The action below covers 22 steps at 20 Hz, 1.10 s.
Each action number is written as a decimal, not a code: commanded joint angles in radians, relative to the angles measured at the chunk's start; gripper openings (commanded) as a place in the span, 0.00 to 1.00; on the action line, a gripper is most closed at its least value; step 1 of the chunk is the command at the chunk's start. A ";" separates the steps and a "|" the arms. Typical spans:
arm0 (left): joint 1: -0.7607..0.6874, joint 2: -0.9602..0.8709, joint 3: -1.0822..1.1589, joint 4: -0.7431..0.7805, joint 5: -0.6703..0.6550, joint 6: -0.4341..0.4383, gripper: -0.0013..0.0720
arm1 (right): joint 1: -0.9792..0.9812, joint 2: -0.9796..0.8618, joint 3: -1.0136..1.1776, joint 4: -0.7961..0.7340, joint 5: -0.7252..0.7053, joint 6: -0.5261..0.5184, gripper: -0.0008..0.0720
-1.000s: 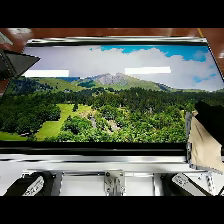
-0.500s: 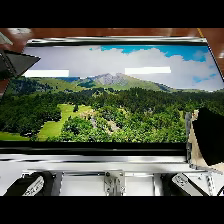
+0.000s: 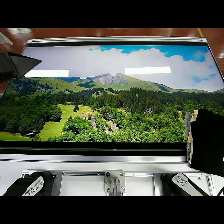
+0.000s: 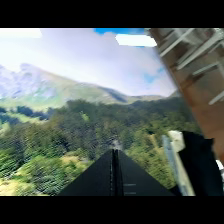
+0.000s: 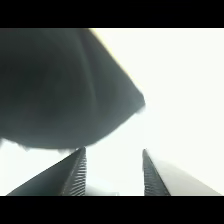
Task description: Fold the shirts.
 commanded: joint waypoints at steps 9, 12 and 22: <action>-0.482 -0.502 0.190 0.963 -0.305 -0.290 0.98 | 0.770 -0.178 0.350 0.332 0.037 0.046 0.94; -0.504 -0.541 0.189 0.998 -0.328 -0.320 0.98 | 0.856 -0.280 0.306 0.330 0.135 0.046 0.93; -0.506 -0.541 0.189 1.009 -0.336 -0.350 0.98 | 0.943 -0.307 0.294 0.319 0.068 0.046 0.94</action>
